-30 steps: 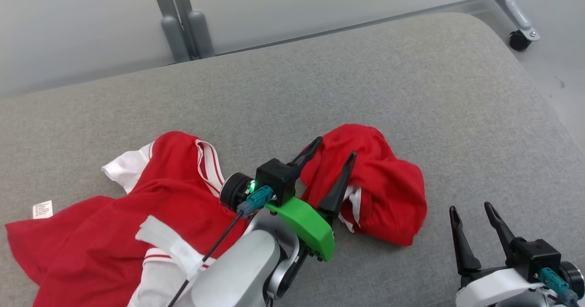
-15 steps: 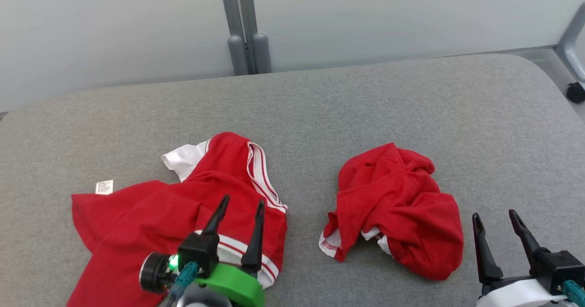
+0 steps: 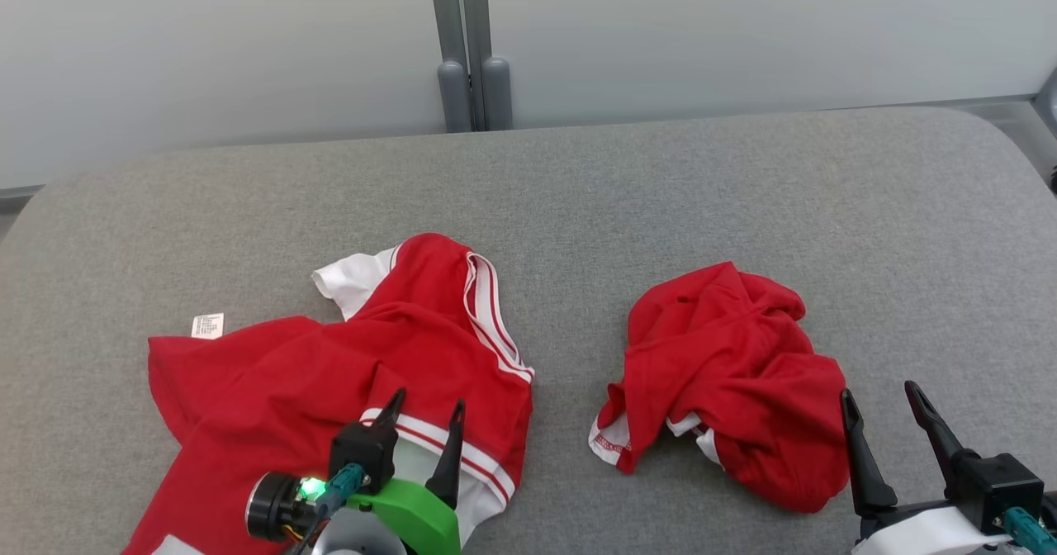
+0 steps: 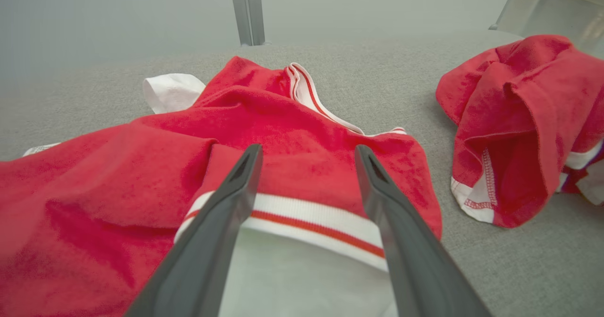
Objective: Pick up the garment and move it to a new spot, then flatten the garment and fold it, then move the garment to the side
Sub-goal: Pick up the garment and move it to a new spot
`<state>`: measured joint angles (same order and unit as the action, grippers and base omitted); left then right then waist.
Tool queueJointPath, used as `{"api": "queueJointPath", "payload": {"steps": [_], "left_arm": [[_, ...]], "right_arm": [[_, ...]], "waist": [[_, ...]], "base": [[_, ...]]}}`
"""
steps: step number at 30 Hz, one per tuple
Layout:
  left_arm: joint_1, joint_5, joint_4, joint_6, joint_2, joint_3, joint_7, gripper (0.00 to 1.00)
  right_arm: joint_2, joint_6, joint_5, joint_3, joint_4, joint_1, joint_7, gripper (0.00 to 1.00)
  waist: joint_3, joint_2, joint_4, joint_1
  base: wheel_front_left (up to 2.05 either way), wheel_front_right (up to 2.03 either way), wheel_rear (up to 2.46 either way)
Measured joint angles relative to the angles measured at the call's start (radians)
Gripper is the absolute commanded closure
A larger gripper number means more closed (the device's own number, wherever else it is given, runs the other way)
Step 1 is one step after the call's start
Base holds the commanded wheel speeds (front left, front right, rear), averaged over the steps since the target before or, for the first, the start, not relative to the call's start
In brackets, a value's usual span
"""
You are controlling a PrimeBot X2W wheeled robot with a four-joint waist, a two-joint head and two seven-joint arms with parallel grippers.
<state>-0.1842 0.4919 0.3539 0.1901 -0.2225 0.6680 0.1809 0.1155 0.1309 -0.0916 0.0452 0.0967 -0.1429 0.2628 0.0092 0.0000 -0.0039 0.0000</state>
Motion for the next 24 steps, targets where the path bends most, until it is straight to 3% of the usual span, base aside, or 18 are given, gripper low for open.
{"api": "queueJointPath", "payload": {"steps": [8, 10, 15, 18, 24], "left_arm": [[-0.091, 0.028, 0.151, -0.022, -0.002, 0.030, -0.221, 0.00], [-0.117, 0.026, 0.185, -0.033, -0.002, 0.038, -0.234, 1.00], [-0.144, 0.035, 0.224, -0.047, 0.000, 0.021, -0.209, 1.00], [-0.145, 0.055, 0.200, -0.027, -0.013, -0.016, -0.171, 1.00], [-0.170, 0.063, 0.039, 0.045, -0.154, -0.136, -0.125, 1.00]], "right_arm": [[0.009, 0.000, -0.003, -0.004, -0.002, 0.029, 0.000, 0.00], [0.009, 0.000, -0.005, -0.003, -0.001, 0.037, 0.000, 0.00], [0.004, 0.000, -0.012, 0.010, 0.005, 0.043, 0.000, 0.00], [0.000, 0.000, -0.012, 0.020, 0.008, 0.042, 0.000, 0.00], [-0.006, 0.000, -0.017, 0.026, 0.010, 0.042, 0.000, 0.00]], "waist": [[0.068, 0.0000, -0.022, 0.0000], [0.090, 0.0000, -0.031, 0.0001], [0.124, 0.0000, -0.053, 0.0000], [0.130, 0.0000, -0.056, 0.0000], [0.119, 0.0000, -0.032, 0.0001]], "base": [[0.00, 0.00, 0.00], [0.00, 0.00, 0.00], [0.00, 0.00, 0.00], [0.00, 0.00, 0.00], [0.00, 0.00, 0.00]]}}
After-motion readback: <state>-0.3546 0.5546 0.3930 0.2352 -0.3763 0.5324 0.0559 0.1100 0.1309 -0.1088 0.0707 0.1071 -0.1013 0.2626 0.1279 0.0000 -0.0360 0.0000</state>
